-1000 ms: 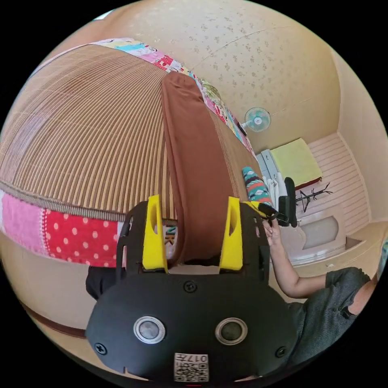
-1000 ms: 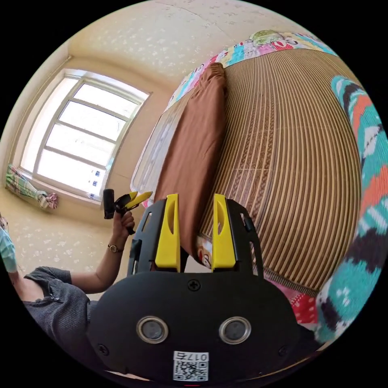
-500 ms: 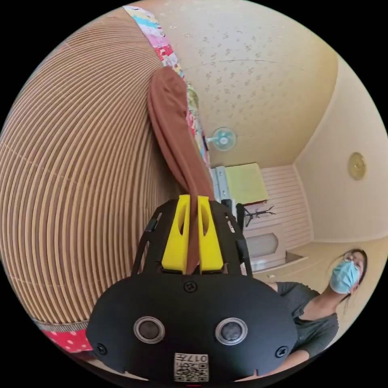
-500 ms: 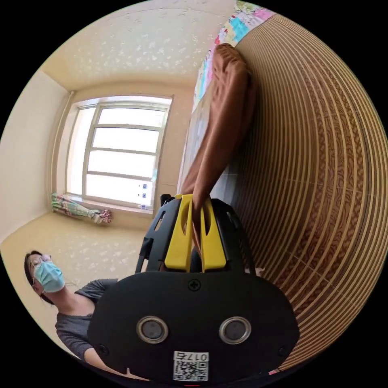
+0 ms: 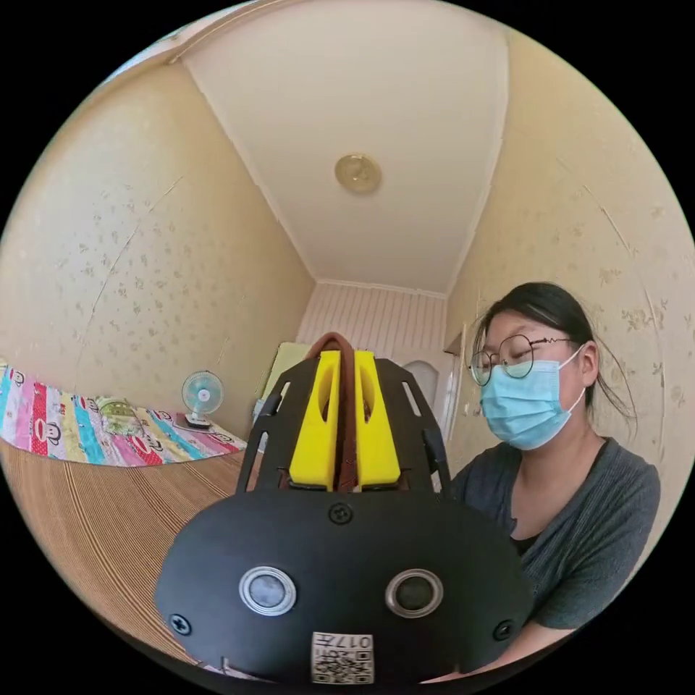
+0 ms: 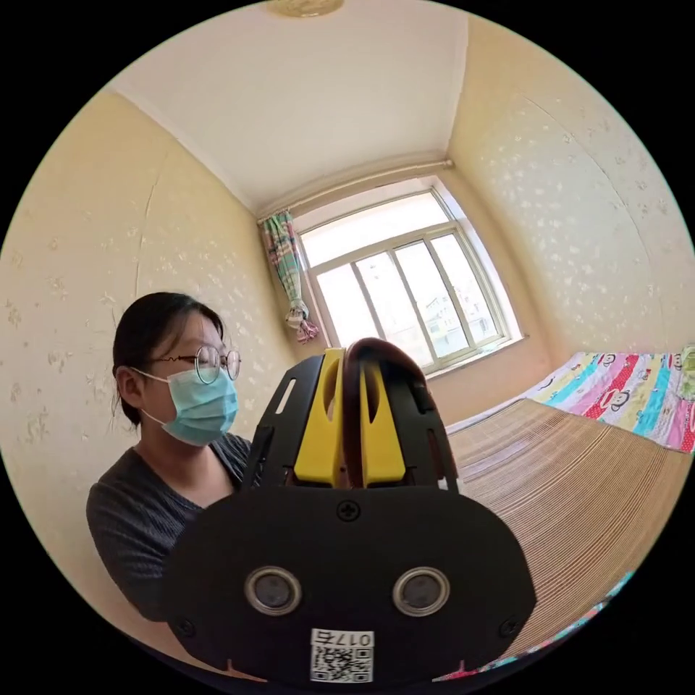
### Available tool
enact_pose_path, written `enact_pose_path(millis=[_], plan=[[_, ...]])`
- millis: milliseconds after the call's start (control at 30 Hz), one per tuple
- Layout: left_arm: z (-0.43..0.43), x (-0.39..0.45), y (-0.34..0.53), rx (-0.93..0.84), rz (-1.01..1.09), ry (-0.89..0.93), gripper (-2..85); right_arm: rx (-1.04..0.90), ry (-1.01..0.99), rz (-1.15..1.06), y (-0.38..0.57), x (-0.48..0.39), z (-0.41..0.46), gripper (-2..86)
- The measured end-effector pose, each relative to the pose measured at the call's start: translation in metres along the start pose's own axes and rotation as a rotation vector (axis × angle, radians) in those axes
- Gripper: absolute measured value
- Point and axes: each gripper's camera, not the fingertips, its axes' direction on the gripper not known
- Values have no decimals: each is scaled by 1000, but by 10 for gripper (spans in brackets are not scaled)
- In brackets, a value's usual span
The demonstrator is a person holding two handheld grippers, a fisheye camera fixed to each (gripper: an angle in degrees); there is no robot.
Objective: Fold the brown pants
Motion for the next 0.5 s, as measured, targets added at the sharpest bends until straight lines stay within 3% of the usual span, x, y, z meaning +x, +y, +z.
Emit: enact_pose_path(millis=[67, 167, 267, 333, 400, 500], plan=[[9, 10, -10, -6, 16, -71, 32, 16, 70, -9, -5, -13, 0, 6], [28, -24, -4, -67, -143, -163, 29, 16, 175, 78, 3, 12, 3, 6], [49, -93, 12, -122, -273, -243, 28, -1, 234, 203, 13, 80, 11, 6], [69, -138, 11, -195, -296, -356, 30, -96, 398, 226, 0, 141, 33, 6], [103, -196, 10, -350, -286, -551, 33, -195, 536, 272, -7, 190, 56, 6], [125, -257, 42, -479, -356, -605, 37, -296, 661, 389, 12, 262, 82, 4]])
